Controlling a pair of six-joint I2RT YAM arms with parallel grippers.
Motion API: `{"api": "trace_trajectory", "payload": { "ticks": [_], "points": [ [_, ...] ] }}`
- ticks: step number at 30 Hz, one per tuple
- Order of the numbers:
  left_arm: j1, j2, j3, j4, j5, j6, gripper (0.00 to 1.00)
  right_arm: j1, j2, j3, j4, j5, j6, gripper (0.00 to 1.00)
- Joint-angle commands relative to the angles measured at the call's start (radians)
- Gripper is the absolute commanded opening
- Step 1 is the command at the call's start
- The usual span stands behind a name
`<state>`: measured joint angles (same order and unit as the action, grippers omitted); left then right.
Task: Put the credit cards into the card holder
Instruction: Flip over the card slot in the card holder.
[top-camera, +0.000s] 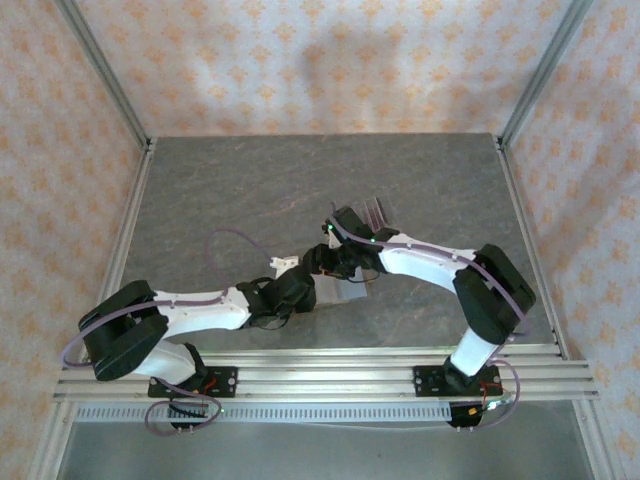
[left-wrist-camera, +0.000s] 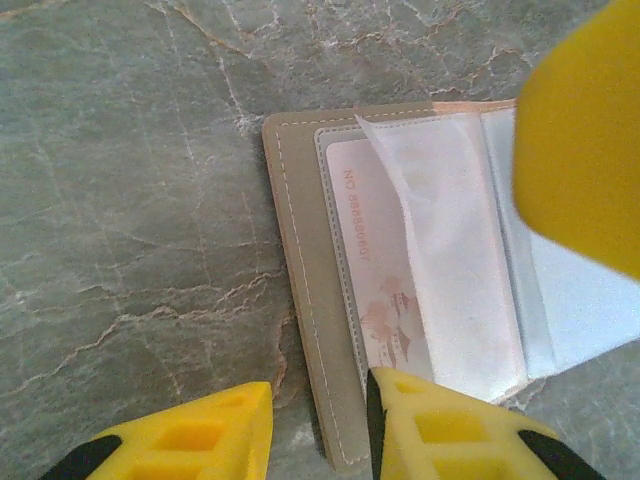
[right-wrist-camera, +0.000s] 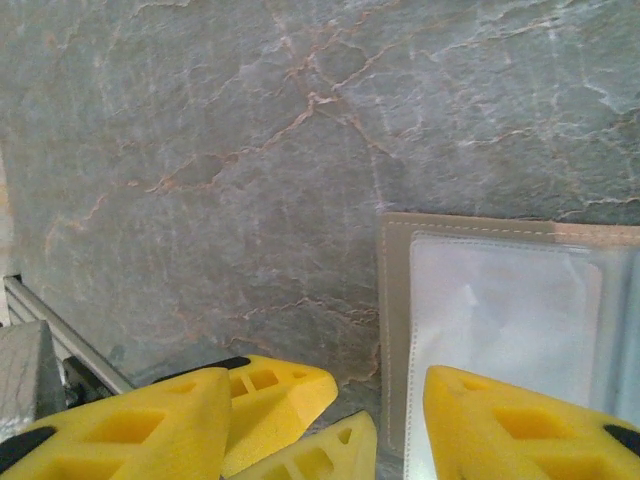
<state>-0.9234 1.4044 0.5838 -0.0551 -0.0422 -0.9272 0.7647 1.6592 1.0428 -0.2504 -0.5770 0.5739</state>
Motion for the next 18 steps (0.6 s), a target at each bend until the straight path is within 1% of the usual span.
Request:
{"api": "trace_trajectory", "payload": {
  "ticks": [1,3,6,8,11,12,14,18],
  "points": [
    [-0.011,-0.025,-0.043,-0.125,-0.010,-0.013,0.35,-0.011,-0.093,0.063,0.027,-0.049,-0.029,0.55],
    [-0.011,-0.050,-0.051,-0.139,-0.013,-0.013,0.38,-0.020,-0.119,0.063,-0.015,0.002,-0.052,0.55],
    [-0.011,-0.098,-0.043,-0.166,-0.008,0.000,0.45,-0.043,-0.142,0.054,-0.108,0.128,-0.093,0.52],
    [-0.011,-0.121,-0.012,-0.197,-0.013,0.024,0.50,-0.053,-0.142,0.025,-0.124,0.175,-0.102,0.39],
    [-0.010,-0.125,0.047,-0.241,-0.035,0.057,0.54,-0.053,-0.115,-0.038,-0.068,0.148,-0.079,0.19],
    [-0.009,-0.120,0.063,-0.248,-0.040,0.066,0.55,-0.052,-0.102,-0.058,-0.041,0.136,-0.067,0.15],
    [-0.006,-0.101,0.097,-0.252,-0.038,0.084,0.57,-0.034,-0.066,-0.098,0.022,0.124,-0.043,0.11],
    [0.004,-0.036,0.148,-0.247,-0.022,0.105,0.57,0.014,0.006,-0.104,0.064,0.141,-0.031,0.07]
  ]
}}
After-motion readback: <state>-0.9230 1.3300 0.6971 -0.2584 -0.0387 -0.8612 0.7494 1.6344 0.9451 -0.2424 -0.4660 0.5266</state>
